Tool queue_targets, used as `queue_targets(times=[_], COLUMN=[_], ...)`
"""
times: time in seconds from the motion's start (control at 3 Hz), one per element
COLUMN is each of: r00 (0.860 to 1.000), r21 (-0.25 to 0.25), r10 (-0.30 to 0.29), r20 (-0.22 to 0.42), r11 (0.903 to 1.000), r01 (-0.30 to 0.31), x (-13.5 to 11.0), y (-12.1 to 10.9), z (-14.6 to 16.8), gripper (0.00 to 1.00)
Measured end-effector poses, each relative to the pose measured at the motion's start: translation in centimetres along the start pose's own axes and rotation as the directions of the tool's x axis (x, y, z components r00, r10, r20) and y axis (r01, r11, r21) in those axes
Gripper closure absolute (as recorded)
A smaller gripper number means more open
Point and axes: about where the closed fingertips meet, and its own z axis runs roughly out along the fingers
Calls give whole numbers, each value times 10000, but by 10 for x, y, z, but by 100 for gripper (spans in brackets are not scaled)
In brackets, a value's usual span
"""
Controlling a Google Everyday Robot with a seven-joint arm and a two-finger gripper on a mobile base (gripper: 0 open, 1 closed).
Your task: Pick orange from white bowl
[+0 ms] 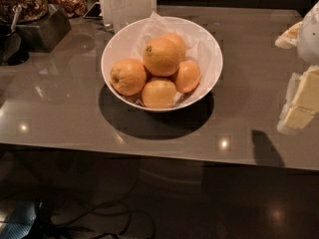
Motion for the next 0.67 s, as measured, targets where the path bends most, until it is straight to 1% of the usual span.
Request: queue_targets(times=[0.33, 0.67], r00=[10000, 9972], r21=[17, -299], r10=[-11, -654], r20=[12, 350], r11=[10000, 9973], r01=[11, 664], x=[0, -19], y=[0, -15], z=[0, 12], gripper=[0, 0])
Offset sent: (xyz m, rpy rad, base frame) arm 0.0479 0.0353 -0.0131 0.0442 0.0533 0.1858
